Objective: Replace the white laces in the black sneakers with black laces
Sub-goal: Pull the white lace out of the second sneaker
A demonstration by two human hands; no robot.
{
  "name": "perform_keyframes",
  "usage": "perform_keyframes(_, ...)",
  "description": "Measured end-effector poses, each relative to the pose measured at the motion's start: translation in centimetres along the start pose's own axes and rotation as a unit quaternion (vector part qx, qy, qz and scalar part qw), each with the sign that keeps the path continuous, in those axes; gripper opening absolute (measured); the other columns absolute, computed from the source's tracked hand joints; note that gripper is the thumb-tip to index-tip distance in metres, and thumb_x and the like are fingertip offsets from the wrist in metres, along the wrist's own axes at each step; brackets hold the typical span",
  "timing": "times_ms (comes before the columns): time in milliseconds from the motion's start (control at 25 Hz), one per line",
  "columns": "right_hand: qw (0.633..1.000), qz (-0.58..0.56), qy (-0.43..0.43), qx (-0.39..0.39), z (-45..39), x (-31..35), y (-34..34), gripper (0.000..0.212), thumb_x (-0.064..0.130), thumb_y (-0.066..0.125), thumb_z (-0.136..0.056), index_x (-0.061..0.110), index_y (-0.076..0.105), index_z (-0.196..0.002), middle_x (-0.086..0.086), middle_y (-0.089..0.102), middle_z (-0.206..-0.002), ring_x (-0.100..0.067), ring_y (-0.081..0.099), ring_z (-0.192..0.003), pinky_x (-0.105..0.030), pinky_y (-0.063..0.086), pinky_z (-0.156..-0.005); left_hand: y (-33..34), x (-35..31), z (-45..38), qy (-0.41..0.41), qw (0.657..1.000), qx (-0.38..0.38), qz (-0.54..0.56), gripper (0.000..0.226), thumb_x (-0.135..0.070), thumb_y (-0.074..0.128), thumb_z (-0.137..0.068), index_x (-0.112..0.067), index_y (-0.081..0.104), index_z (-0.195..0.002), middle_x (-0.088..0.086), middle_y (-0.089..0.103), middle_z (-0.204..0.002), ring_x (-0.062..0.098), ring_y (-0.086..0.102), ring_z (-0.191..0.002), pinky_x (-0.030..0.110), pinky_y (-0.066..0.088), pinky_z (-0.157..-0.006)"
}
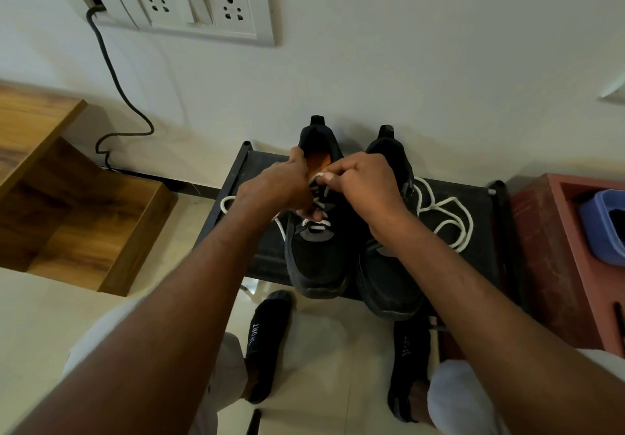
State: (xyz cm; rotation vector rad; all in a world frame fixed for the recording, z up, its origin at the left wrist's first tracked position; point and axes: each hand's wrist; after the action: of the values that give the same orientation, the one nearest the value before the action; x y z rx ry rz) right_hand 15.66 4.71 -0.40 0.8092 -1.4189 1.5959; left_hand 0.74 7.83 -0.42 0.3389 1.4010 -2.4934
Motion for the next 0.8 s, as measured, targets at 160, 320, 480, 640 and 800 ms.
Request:
perform_keyframes(160, 0.982, 0.159, -0.086, -0.044, 0.3, 0.1, 0.5, 0.021, 0.027, 0.07, -0.096, 0.024, 0.075, -0.116, 0.008, 0.066, -0.107, -0.004, 0.064, -0.09, -0.022, 0.053, -0.081, 0.1, 0.0, 0.0, 0.001, 1.0, 0.003, 0.002, 0.09, -0.029, 0.094, -0.071, -0.022, 0.028, -0.133, 0.008, 0.061, -0.114, 0.032, 0.06, -0.106, 0.054, 0.053, -0.097)
perform_keyframes(320, 0.912, 0.366, -0.184, -0.023, -0.2, -0.7, 0.8, 0.024, 0.029, 0.067, -0.097, 0.028, 0.075, -0.12, 0.002, 0.051, -0.137, -0.023, 0.052, -0.122, -0.046, 0.048, -0.1, 0.4, -0.3, -0.2, 0.007, 1.0, -0.01, -0.011, 0.089, -0.025, 0.093, -0.069, -0.022, 0.027, -0.13, 0.011, 0.06, -0.114, 0.033, 0.06, -0.106, 0.055, 0.055, -0.095)
perform_keyframes(480, 0.939, 0.3, -0.167, -0.002, -0.5, -0.9, 1.3, 0.016, 0.025, 0.069, -0.095, 0.032, 0.081, -0.102, 0.011, 0.064, -0.123, -0.012, 0.059, -0.109, -0.041, 0.047, -0.096, 0.5, -0.1, -0.3, 0.015, 1.0, -0.017, -0.012, 0.085, -0.024, 0.091, -0.072, -0.021, 0.029, -0.13, 0.01, 0.061, -0.111, 0.031, 0.061, -0.101, 0.054, 0.055, -0.093)
perform_keyframes(640, 0.994, -0.084, 0.012, -0.064, -1.2, 0.0, 0.4, 0.02, 0.016, 0.066, -0.098, 0.02, 0.082, -0.087, 0.011, 0.075, -0.083, -0.005, 0.07, -0.081, -0.026, 0.057, -0.083, 0.7, 0.1, -0.1, 0.023, 0.999, -0.03, -0.011, 0.086, -0.031, 0.094, -0.071, -0.023, 0.03, -0.129, 0.007, 0.061, -0.109, 0.028, 0.061, -0.098, 0.053, 0.055, -0.092)
perform_keyframes(800, 0.997, -0.064, 0.009, -0.039, -1.1, 0.3, -0.1, 0.022, 0.024, 0.053, -0.107, 0.019, 0.072, -0.097, 0.002, 0.075, -0.086, -0.013, 0.072, -0.08, -0.039, 0.06, -0.082, 0.5, 0.1, 0.0, 0.019, 1.0, -0.021, -0.013, 0.09, -0.035, 0.096, -0.067, -0.024, 0.031, -0.129, 0.007, 0.06, -0.113, 0.031, 0.059, -0.105, 0.056, 0.054, -0.095)
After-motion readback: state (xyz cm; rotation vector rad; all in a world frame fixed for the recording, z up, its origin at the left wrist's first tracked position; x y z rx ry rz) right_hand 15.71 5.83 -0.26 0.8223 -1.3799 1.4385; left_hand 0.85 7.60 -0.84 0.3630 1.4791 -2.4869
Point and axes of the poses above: each hand's wrist, its own z-axis away from the middle knuckle, its own y-axis out of the palm, x = y × z
